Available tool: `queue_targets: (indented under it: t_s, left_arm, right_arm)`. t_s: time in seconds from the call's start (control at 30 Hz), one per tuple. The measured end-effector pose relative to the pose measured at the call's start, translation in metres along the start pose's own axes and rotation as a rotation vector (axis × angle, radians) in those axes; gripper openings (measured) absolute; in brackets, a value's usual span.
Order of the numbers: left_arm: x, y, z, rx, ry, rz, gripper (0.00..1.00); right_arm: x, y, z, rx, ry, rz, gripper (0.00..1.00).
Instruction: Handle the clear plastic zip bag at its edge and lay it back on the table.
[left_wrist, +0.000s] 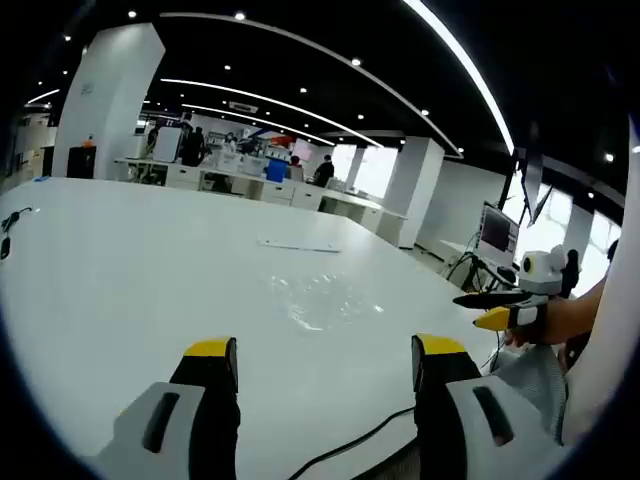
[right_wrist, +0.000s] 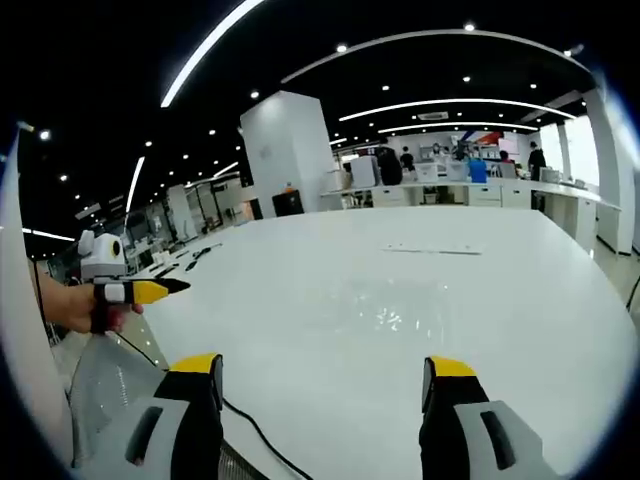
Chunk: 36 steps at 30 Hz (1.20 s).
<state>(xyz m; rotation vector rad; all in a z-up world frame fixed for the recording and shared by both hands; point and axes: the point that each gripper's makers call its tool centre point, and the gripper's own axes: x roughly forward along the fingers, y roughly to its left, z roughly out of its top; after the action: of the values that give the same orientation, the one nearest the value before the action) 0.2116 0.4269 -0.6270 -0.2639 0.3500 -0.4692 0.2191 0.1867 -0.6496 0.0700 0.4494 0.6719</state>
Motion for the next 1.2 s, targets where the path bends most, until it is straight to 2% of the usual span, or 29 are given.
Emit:
queue_targets:
  t_s: [0.6, 0.8, 1.2]
  left_arm:
    - [0.0003, -0.0034, 0.0008, -0.001, 0.004, -0.006, 0.70]
    - [0.0017, -0.0044, -0.0020, 0.003, 0.020, -0.010, 0.70]
    - [0.0010, -0.0020, -0.0005, 0.002, 0.007, -0.007, 0.69]
  right_arm:
    - [-0.0001, 0.0019, 0.0005, 0.000, 0.006, -0.001, 0.81]
    - [-0.0019, -0.0004, 0.0039, 0.005, -0.012, -0.007, 0.81]
    - [-0.0024, -0.0039, 0.0065, 0.001, -0.010, -0.022, 0.80]
